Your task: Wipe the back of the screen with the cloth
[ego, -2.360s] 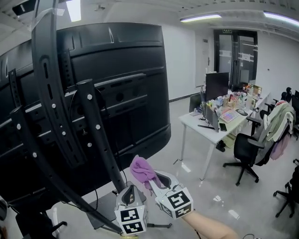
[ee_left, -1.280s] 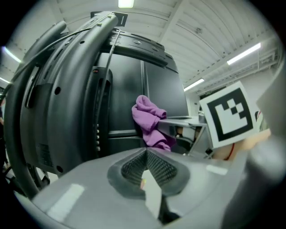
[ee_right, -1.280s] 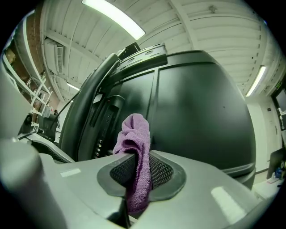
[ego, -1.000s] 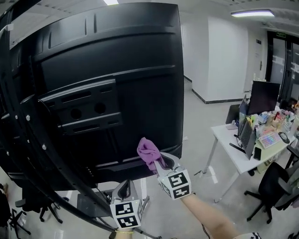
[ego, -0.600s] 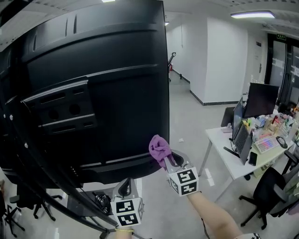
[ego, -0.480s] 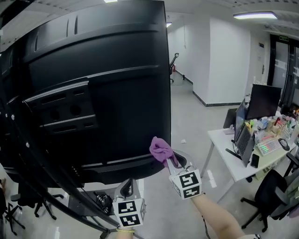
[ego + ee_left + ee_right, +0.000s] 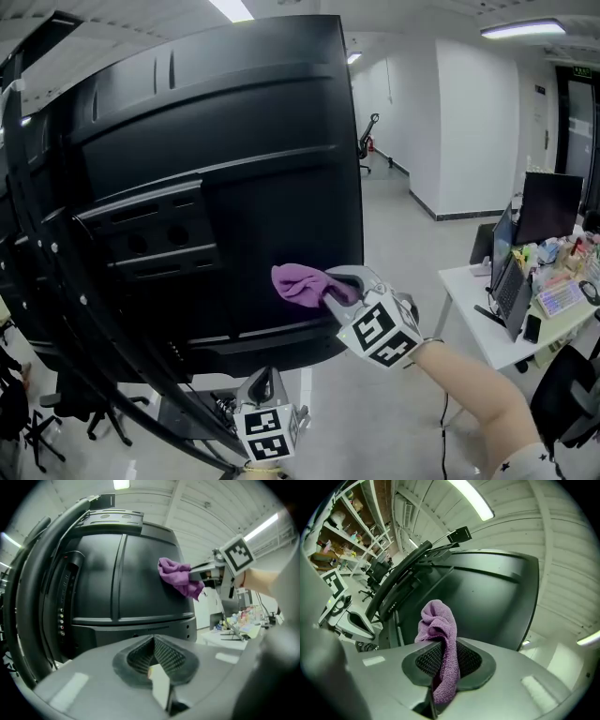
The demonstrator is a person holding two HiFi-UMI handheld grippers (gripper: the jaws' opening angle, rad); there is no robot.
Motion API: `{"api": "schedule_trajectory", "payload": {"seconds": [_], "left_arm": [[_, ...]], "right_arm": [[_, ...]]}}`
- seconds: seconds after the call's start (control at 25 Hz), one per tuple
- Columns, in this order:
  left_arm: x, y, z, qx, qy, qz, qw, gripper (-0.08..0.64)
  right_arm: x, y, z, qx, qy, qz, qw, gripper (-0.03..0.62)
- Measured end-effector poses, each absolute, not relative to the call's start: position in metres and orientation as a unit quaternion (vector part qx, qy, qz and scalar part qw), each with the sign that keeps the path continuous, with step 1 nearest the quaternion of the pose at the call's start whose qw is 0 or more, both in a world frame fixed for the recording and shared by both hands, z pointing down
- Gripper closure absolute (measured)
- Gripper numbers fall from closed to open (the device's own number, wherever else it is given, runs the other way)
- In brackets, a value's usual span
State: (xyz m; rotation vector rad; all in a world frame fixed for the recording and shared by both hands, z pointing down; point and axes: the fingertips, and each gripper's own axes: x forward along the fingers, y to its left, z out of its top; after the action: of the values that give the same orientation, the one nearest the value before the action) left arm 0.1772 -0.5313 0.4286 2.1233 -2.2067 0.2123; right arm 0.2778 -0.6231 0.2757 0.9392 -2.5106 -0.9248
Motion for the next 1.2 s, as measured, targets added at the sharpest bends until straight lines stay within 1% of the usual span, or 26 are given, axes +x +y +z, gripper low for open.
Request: {"api": "schedule_trajectory", "payload": {"seconds": [0.08,0.36,0.6,0.76,0.92,1.0,1.2], "left_arm": [[0.167,-0.529,0.424,0.684,-0.726,0.066,0.036,0.552],[0.147,-0.534,0.404,0.679,-0.729,0.082,0.020,0.552],[0.137,-0.542,0.377,0.686,-0.723,0.084,-0.003,0.552],[0.129,-0.543,0.366,0.694,-0.715,0.086,-0.012,0.552],[0.126,-0.538,0.364,0.705,-0.703,0.092,-0.020,0.552],[0.125,-0.533,0.366,0.711,-0.696,0.095,-0.023,0.552],[0.110,-0.515,0.373,0.723,-0.684,0.098,-0.018,0.552]], "right_arm": [[0.274,-0.628,0.233,0.332,-0.870,-0.337,0.142,0.537],[0.280,-0.632,0.067,0.367,-0.856,-0.359,0.067,0.537],[0.286,-0.631,-0.034,0.413,-0.827,-0.382,0.019,0.537],[0.285,-0.628,-0.063,0.439,-0.813,-0.383,-0.001,0.537],[0.303,-0.623,-0.091,0.489,-0.804,-0.326,-0.085,0.537],[0.310,-0.633,-0.094,0.522,-0.797,-0.284,-0.109,0.538],[0.287,-0.639,-0.087,0.556,-0.789,-0.242,-0.099,0.540]]}}
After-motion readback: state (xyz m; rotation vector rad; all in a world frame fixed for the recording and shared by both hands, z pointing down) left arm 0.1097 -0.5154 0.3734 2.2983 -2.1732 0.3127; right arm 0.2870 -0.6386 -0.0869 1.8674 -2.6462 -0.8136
